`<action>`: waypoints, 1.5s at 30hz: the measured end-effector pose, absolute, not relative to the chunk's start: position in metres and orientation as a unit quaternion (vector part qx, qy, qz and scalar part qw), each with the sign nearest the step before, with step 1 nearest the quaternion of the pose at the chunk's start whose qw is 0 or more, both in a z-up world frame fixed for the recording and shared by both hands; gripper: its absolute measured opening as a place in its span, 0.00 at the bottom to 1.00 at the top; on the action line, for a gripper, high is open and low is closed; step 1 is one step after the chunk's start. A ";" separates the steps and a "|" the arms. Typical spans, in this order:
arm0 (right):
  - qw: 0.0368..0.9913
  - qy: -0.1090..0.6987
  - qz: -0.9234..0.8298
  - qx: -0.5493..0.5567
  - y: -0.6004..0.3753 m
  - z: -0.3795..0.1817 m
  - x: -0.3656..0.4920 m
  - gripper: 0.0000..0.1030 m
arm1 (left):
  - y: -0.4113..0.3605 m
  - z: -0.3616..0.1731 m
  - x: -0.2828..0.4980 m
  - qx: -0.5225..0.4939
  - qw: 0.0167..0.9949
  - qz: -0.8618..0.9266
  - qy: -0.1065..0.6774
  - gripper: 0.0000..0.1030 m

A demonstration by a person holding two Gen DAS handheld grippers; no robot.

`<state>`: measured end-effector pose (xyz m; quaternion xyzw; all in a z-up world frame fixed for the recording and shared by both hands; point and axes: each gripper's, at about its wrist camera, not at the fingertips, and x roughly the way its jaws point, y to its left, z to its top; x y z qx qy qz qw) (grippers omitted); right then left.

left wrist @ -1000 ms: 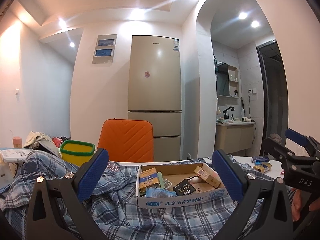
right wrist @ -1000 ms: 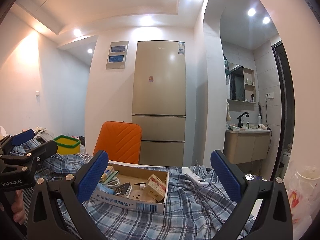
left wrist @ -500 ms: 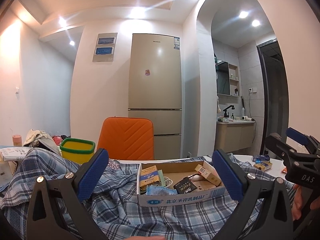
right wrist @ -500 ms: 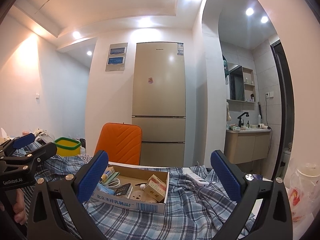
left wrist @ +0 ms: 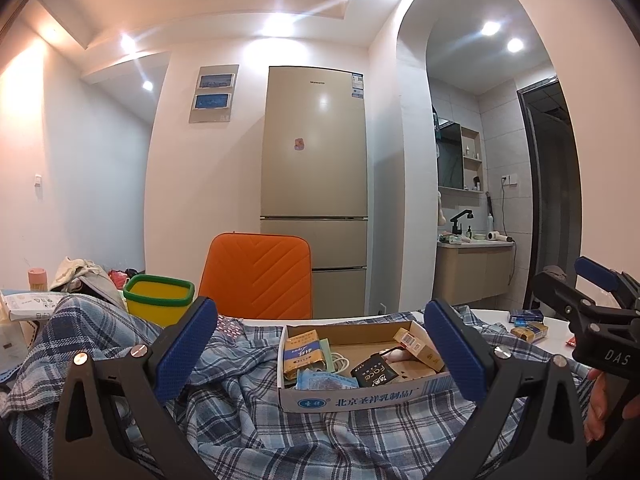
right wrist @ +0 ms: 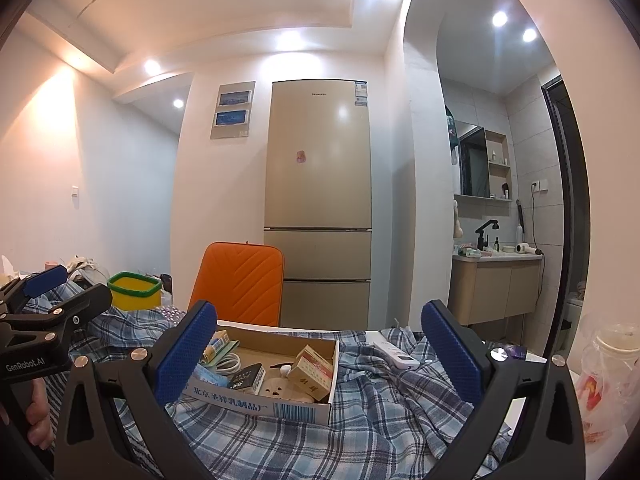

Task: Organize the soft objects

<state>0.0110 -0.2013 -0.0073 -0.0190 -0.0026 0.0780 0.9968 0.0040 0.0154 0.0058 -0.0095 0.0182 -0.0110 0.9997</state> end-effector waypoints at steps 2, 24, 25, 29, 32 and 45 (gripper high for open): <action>0.997 -0.002 0.078 -0.019 -0.201 -0.007 0.011 1.00 | 0.015 0.006 0.004 -0.008 1.000 -0.013 0.019 1.00; 0.997 -0.002 0.078 -0.019 -0.202 -0.007 0.011 1.00 | 0.010 0.006 0.001 0.005 1.000 -0.015 0.012 1.00; 0.997 -0.001 0.078 -0.019 -0.202 -0.007 0.011 1.00 | 0.010 0.006 0.001 0.004 1.000 -0.015 0.013 1.00; 0.997 -0.001 0.078 -0.019 -0.203 -0.007 0.010 1.00 | 0.009 0.006 0.002 0.004 1.000 -0.014 0.013 1.00; 0.997 -0.001 0.078 -0.018 -0.202 -0.006 0.010 1.00 | 0.009 0.006 0.001 0.004 1.000 -0.014 0.012 1.00; 0.997 0.000 0.078 -0.019 -0.203 -0.005 0.010 1.00 | 0.009 0.005 0.002 0.005 1.000 -0.014 0.013 1.00</action>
